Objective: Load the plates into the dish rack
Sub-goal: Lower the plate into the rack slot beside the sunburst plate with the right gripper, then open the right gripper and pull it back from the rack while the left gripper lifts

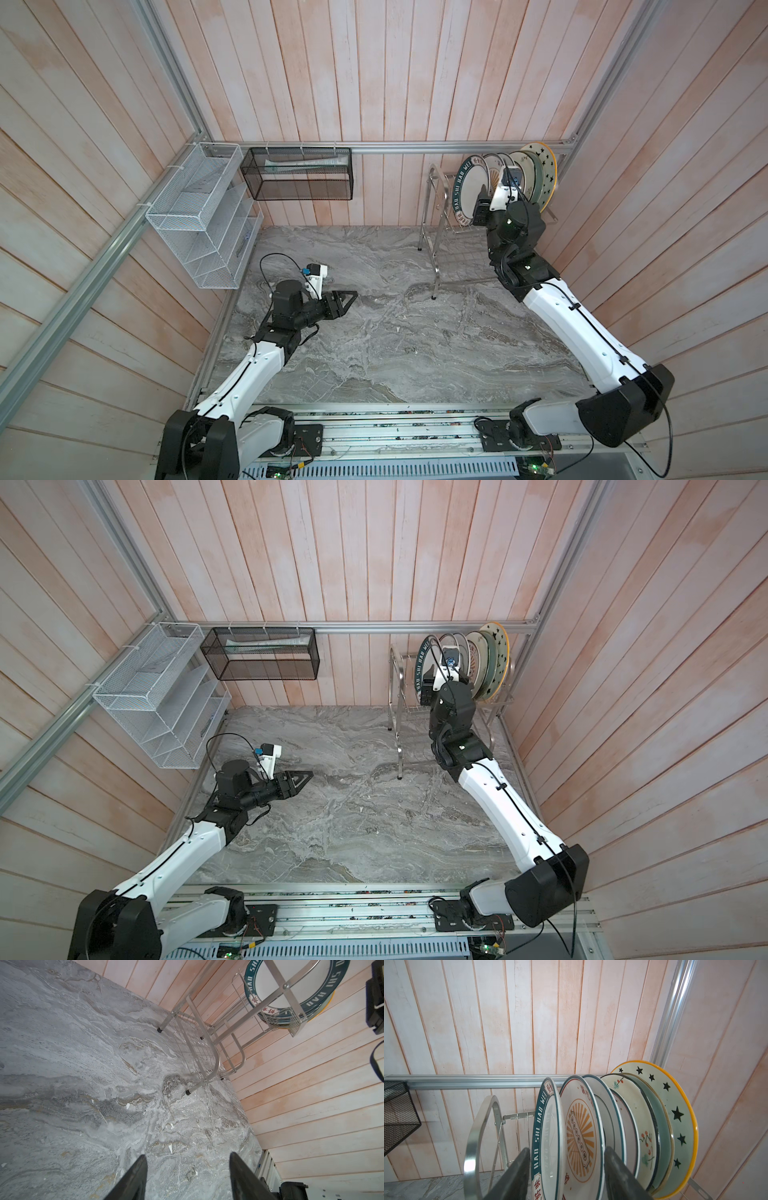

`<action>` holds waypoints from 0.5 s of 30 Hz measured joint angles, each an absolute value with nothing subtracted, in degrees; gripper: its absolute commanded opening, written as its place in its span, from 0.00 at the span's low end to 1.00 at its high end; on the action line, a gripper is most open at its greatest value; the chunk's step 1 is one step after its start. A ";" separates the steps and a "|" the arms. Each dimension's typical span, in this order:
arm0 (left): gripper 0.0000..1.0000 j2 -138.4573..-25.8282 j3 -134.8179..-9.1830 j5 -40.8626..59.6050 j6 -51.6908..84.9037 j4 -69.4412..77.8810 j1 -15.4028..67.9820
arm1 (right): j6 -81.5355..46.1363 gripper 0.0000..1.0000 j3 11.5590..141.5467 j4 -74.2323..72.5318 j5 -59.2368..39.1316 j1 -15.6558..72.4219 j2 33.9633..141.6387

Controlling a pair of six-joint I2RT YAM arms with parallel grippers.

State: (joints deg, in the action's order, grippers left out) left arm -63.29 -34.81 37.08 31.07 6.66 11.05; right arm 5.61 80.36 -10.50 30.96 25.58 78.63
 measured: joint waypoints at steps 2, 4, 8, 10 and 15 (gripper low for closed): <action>0.66 -62.59 -34.81 36.62 31.07 6.44 11.05 | 5.61 0.57 79.88 -11.03 30.55 25.58 77.91; 0.67 -61.98 -34.81 35.99 31.05 6.26 11.05 | 5.56 0.58 79.44 -11.42 29.76 25.58 77.36; 0.68 -61.39 -34.81 35.29 31.05 6.00 11.05 | 4.86 0.60 78.89 -11.75 27.40 25.58 76.99; 0.69 -61.39 -34.83 35.05 31.03 5.65 11.03 | 4.56 0.61 78.72 -11.68 26.09 25.58 76.99; 0.75 -61.39 -35.35 34.41 31.00 5.21 10.48 | 4.01 0.63 76.93 -11.57 22.50 25.58 75.94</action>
State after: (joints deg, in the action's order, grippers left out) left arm -61.39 -35.35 34.41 31.00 5.21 10.48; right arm 4.01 76.93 -11.57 22.50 25.58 75.94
